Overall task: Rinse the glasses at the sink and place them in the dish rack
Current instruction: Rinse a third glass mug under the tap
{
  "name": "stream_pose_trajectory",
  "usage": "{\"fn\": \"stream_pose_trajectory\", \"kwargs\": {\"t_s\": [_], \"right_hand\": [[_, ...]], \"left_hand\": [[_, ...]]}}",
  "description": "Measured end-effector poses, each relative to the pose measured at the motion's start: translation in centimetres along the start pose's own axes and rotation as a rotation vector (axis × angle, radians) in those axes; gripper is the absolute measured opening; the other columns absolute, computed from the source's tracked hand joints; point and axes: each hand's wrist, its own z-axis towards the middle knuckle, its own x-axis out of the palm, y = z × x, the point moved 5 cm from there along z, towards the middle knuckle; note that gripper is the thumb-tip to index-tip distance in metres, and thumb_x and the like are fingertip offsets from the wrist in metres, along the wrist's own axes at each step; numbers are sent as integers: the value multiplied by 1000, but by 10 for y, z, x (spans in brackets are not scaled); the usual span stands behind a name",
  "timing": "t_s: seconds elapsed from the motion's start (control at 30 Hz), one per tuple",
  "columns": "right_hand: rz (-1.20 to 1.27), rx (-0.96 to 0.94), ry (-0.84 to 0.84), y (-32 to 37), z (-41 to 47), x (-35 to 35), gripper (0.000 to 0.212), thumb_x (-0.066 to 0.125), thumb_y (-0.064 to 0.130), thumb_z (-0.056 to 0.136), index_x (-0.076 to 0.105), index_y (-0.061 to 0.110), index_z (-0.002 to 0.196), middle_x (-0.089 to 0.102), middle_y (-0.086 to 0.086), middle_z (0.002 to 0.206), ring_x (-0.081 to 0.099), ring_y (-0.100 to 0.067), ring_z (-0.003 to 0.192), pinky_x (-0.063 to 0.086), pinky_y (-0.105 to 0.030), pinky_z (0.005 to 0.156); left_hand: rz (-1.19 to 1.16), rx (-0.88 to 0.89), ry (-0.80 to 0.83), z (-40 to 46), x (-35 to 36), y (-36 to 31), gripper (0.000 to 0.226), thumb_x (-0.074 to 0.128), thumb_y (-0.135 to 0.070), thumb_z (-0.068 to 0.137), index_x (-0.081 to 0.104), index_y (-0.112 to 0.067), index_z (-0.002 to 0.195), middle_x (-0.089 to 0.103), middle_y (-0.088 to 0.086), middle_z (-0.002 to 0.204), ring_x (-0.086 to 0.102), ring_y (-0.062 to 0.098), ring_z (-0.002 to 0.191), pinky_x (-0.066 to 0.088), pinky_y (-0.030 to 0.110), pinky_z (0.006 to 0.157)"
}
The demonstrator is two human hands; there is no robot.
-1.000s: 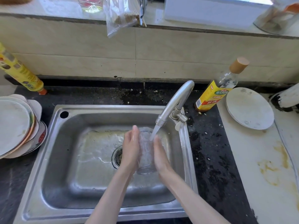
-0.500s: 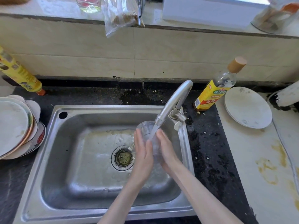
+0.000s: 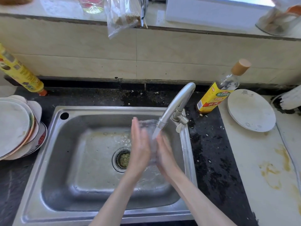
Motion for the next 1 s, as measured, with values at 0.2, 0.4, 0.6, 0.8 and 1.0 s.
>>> {"fn": "stream_pose_trajectory", "kwargs": {"t_s": [0.2, 0.4, 0.6, 0.8, 1.0], "right_hand": [[13, -39, -72, 12, -1, -2, 45, 36, 57, 91, 63, 29, 114, 69, 11, 112, 63, -10, 109, 46, -44, 100], [26, 98, 17, -3, -13, -4, 45, 35, 61, 90, 58, 35, 118, 66, 5, 119, 63, -9, 109, 48, -37, 96], [139, 209, 39, -5, -14, -9, 67, 30, 67, 85, 63, 20, 120, 68, -2, 116, 66, -15, 100, 52, -31, 81], [-87, 67, -109, -6, -15, -15, 95, 55, 77, 63, 36, 25, 141, 39, 12, 144, 39, -5, 128, 26, -27, 108], [66, 18, -234, -4, -8, -23, 60, 47, 72, 76, 67, 25, 107, 73, -2, 100, 69, -20, 94, 55, -38, 81]], "left_hand": [[14, -51, 53, -23, 14, -3, 63, 18, -44, 94, -4, -20, 147, -3, -6, 156, -1, 1, 141, 3, 19, 114], [-21, -279, 131, 13, -7, 42, 99, 5, -86, 73, 38, -20, 140, 40, 2, 145, 35, 12, 135, 28, 40, 113], [187, -48, -100, 6, -23, 15, 46, 19, -29, 101, 47, -20, 65, 53, 0, 59, 52, 15, 57, 36, 27, 56], [285, 89, -231, 11, -26, 5, 25, 34, -24, 99, 57, -16, 103, 58, -9, 81, 51, 15, 74, 29, 24, 64], [-65, -107, -140, 0, -5, 20, 34, 26, -35, 100, 58, -23, 96, 56, -4, 73, 55, 21, 73, 49, 42, 75]]}}
